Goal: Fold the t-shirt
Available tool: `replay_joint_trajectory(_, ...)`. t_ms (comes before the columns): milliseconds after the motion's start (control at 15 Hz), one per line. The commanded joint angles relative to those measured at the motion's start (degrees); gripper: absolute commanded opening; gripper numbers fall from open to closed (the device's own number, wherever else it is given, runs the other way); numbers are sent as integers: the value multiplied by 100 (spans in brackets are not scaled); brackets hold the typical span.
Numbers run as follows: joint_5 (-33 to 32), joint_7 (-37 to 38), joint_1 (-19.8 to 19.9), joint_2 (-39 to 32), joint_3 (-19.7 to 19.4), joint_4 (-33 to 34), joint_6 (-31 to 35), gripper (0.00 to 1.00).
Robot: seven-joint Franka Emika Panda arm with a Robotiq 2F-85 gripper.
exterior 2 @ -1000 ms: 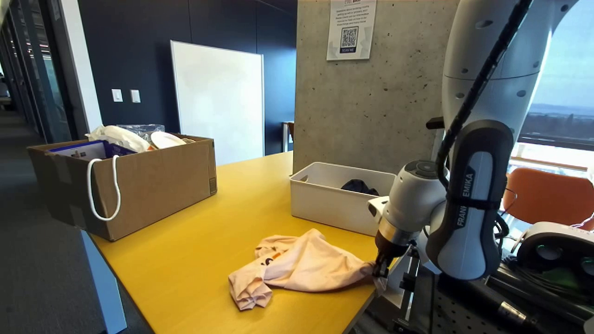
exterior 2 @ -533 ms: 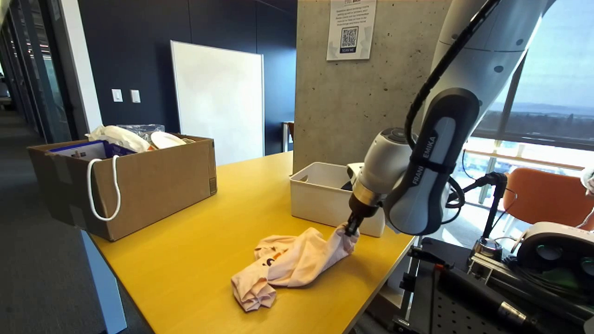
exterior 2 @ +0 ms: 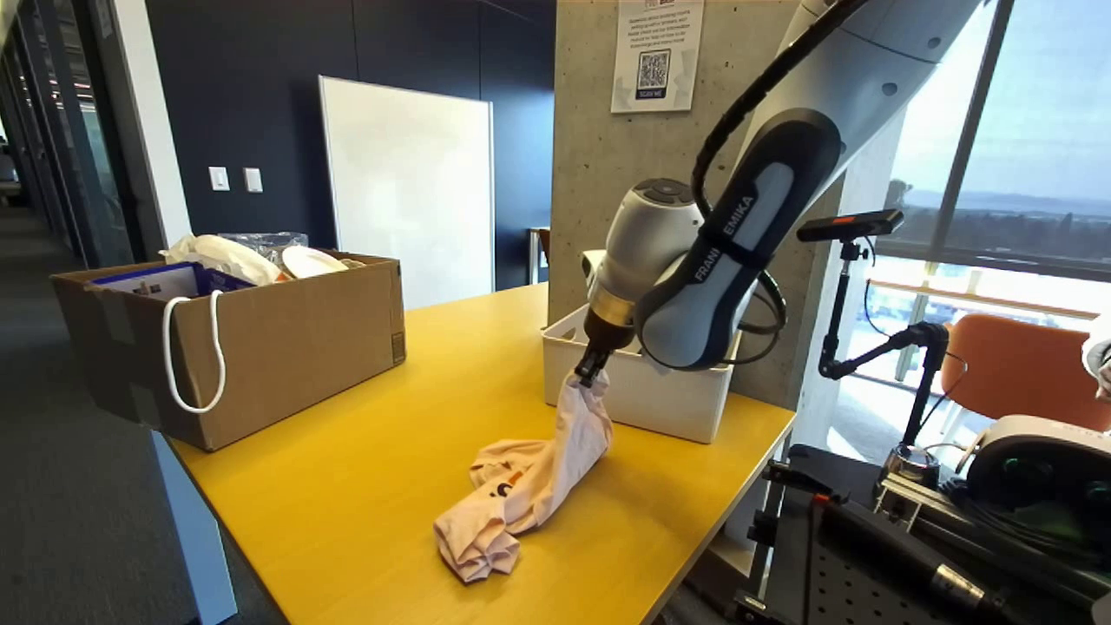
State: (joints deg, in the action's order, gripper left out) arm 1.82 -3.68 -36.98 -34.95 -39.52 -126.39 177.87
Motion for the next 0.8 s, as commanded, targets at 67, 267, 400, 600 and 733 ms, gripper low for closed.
replay_joint_trajectory(67, -609, 445, 620, -489, 671, 1185, -527, 2)
replay_joint_trajectory(267, -852, 597, 1110, -913, 1275, 1882, -738, 2)
replay_joint_trajectory(400, -962, 656, 1367, -1274, 1567, 2277, -790, 2)
replay_joint_trajectory(600, -1032, 628, 1668, -1813, 1894, 2824, -772, 2)
replay_joint_trajectory(733, -1091, 651, 1688, -2102, 1906, 3120, -797, 2)
